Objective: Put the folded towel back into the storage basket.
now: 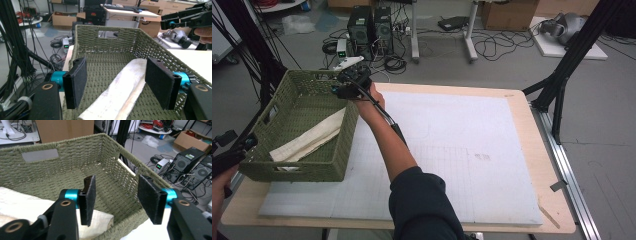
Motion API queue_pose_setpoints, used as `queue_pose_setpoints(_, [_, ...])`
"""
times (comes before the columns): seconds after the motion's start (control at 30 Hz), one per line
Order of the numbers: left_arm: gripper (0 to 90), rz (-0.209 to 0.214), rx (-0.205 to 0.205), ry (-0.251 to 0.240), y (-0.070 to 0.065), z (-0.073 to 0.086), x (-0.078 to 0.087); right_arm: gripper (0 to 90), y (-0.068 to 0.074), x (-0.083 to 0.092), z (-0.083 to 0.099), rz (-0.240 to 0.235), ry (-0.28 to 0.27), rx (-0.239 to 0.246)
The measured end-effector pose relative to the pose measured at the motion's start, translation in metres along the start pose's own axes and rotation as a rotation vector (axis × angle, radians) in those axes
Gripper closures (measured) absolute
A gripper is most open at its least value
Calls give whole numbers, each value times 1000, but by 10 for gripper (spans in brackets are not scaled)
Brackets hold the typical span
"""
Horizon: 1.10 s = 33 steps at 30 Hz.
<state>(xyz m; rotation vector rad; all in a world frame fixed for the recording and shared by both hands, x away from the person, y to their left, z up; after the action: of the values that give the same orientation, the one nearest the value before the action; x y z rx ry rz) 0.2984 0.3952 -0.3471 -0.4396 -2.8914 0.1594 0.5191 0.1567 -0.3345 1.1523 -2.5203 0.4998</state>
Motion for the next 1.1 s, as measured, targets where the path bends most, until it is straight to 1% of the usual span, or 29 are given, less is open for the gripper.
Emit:
queue_pose_setpoints(0.17, [337, 37, -6, -11, -14, -3, -3, 427, -7, 20, -1, -3, -24, 6])
queue_pose_setpoints(0.2, [330, 44, -6, -12, -17, -3, -4, 418, -10, 26, 0, -9, -29, 13])
queue_pose_setpoints(0.33, [292, 74, -3, -15, -29, -5, -12, 362, -22, 49, 6, -4, -40, 0])
queue_pose_setpoints(0.43, [262, 101, 11, -24, -41, -7, -19, 315, -33, 68, 14, 14, -36, -5])
queue_pose_setpoints(0.5, [212, 113, 3, -22, -50, -7, -25, 306, -41, 81, 20, 29, -38, -10])
queue_pose_setpoints(0.53, [210, 126, 3, -24, -55, -8, -28, 294, -45, 88, 24, 37, -40, -9])
queue_pose_setpoints(0.6, [210, 150, -2, -22, -65, -9, -34, 276, -52, 102, 34, 45, -27, -17])
queue_pose_setpoints(0.67, [210, 179, -3, -20, -76, -9, -42, 275, -58, 113, 42, 51, -29, -14])
queue_pose_setpoints(0.73, [210, 205, -3, -17, -87, -9, -50, 268, -64, 125, 51, 55, -22, -23])
queue_pose_setpoints(0.8, [210, 235, -3, -12, -98, -8, -58, 242, -70, 135, 60, 59, -7, -31])
queue_pose_setpoints(0.87, [211, 265, -4, -7, -109, -7, -65, 236, -74, 147, 68, 64, -17, -41])
queue_pose_setpoints(0.93, [211, 293, -4, 0, -121, -6, -72, 193, -79, 158, 75, 63, -8, -54])
queue_pose_setpoints(1.03, [216, 332, -16, 6, -139, -5, -83, 192, -85, 176, 87, 79, -26, -67])
queue_pose_setpoints(1.07, [217, 349, -18, 9, -146, -5, -87, 189, -88, 181, 92, 78, -24, -75])
queue_pose_setpoints(1.1, [218, 359, -22, 9, -150, -5, -89, 188, -91, 188, 99, 88, -25, -82])
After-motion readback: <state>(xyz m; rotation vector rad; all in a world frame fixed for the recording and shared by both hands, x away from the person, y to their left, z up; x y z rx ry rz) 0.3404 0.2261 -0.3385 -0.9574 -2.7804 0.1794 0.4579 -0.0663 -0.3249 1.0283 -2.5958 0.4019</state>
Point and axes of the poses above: each handheld gripper's, and its own axes: x roughly backward along the jaws, z roughly out of its underside, y roughly to its left, the point moved 7 cm from there along -x, roughly forward along the jaws, and after that the axes turned 6 degrees about z, right-handed, at the moved point
